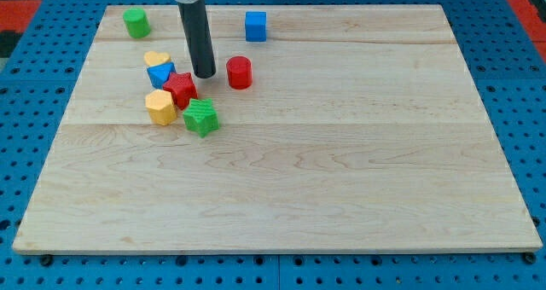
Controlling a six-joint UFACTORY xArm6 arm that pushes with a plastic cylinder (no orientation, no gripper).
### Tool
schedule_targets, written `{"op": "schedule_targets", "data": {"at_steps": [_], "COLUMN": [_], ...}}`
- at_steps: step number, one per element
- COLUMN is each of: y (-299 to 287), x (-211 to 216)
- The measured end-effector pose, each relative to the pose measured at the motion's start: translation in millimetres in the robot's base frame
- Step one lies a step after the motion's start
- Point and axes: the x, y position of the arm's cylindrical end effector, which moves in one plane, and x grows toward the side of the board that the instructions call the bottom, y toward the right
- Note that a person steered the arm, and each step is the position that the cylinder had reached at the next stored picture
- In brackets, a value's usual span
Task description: Move the red circle towards the top right
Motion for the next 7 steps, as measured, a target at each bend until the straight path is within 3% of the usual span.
{"op": "schedule_targets", "data": {"at_steps": [2, 4, 5, 7], "y": [12, 102, 118, 155], "x": [29, 3, -25, -43]}}
